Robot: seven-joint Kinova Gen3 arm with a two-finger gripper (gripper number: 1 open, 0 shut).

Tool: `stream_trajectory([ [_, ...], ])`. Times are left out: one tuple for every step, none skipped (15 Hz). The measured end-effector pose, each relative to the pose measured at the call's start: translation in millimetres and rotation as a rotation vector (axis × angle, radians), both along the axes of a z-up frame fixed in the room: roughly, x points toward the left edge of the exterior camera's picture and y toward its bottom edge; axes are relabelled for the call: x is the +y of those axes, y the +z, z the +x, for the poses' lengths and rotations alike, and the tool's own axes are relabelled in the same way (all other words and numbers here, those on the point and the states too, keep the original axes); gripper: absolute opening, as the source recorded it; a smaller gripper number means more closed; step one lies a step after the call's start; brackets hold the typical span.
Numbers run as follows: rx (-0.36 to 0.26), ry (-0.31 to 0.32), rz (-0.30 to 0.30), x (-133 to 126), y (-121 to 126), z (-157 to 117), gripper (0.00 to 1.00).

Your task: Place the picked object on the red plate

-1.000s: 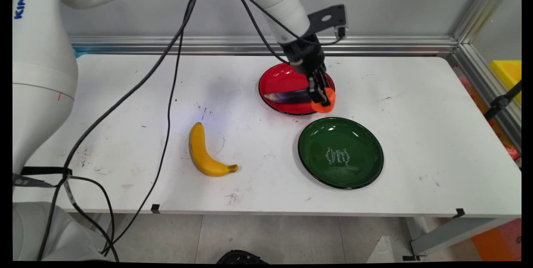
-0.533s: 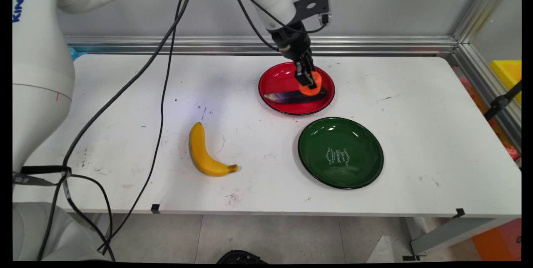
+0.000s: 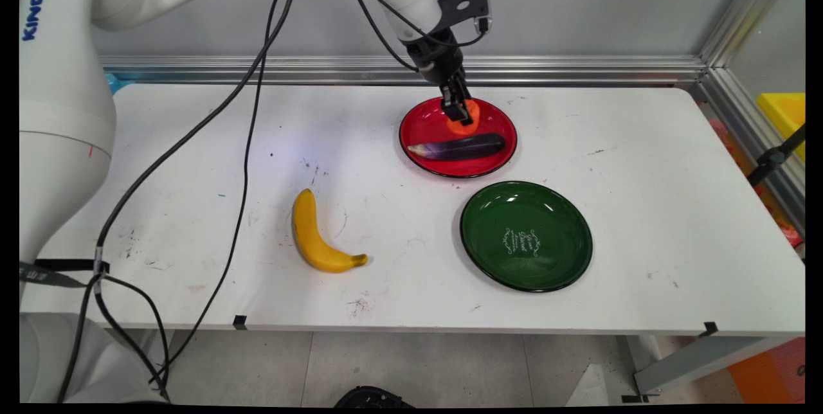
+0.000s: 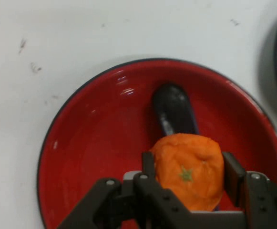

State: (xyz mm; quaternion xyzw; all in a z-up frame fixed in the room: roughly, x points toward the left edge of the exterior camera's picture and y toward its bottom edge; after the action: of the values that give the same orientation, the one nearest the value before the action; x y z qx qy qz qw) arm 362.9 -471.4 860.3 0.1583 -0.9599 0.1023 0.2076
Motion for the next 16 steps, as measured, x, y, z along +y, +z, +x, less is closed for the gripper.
stream_trajectory([
  [-0.003, 0.004, -0.003, -3.5, -2.2, 3.3, 0.00],
  [-0.006, 0.008, -0.005, -6.6, -4.2, 6.1, 0.00],
  [-0.009, 0.013, -0.008, -10.3, -6.8, 9.7, 0.00],
  [-0.012, 0.016, -0.010, -12.5, -8.4, 11.8, 0.00],
  [-0.014, 0.020, -0.012, -15.3, -10.8, 14.7, 0.00],
  [-0.015, 0.023, -0.012, -16.8, -12.2, 16.2, 0.00],
  [-0.016, 0.026, -0.013, -19.0, -14.3, 18.4, 0.00],
  [-0.017, 0.029, -0.014, -20.3, -15.5, 19.6, 0.00],
  [-0.017, 0.033, -0.014, -22.1, -17.7, 21.5, 0.00],
  [-0.016, 0.038, -0.013, -23.9, -20.0, 23.5, 0.00],
  [-0.014, 0.043, -0.012, -25.6, -22.3, 25.2, 0.00],
  [-0.011, 0.047, -0.010, -27.1, -24.7, 26.5, 0.00],
  [-0.009, 0.051, -0.010, -28.4, -26.7, 27.5, 0.00],
  [-0.006, 0.054, -0.009, -29.6, -28.8, 28.4, 0.00],
  [-0.003, 0.056, -0.009, -30.6, -30.3, 28.9, 0.00],
  [0.000, 0.059, -0.009, -31.7, -32.3, 29.4, 0.00],
])
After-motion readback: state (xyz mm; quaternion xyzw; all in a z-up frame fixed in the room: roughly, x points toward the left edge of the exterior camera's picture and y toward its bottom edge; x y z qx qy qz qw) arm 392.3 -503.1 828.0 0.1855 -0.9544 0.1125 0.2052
